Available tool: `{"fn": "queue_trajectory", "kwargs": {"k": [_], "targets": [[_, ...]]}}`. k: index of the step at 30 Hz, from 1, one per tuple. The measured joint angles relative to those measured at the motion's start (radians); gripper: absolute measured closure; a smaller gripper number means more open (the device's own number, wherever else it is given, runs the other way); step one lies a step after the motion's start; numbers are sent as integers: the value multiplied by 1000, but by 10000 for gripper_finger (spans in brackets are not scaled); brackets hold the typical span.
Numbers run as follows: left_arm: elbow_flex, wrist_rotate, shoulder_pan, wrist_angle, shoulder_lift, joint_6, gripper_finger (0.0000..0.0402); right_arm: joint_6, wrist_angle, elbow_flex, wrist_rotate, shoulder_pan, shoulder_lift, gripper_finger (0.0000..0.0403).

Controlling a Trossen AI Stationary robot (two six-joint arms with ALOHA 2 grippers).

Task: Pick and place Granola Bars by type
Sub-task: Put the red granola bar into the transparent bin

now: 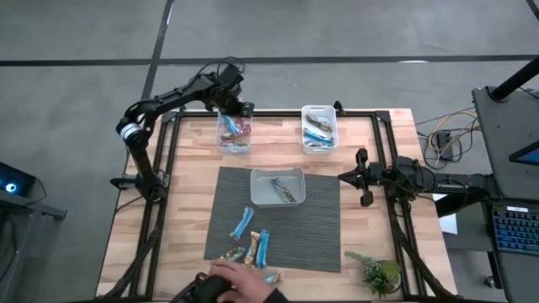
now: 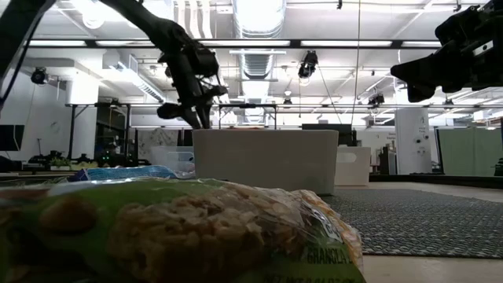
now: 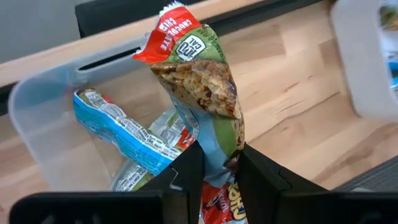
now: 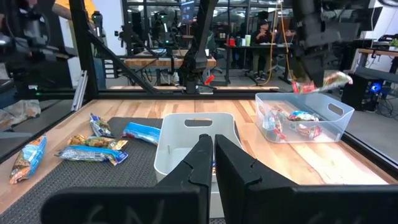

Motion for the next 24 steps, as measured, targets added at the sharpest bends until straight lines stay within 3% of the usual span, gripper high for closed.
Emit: {"fn": "queue_trajectory", "kwargs": {"k": [11,24], "targets": [[0,0,0,-5,95,-7,330,0,0,0,0,0,0,394],[-2,14,2,-7,113,-15,330,0,0,0,0,0,0,394]]}}
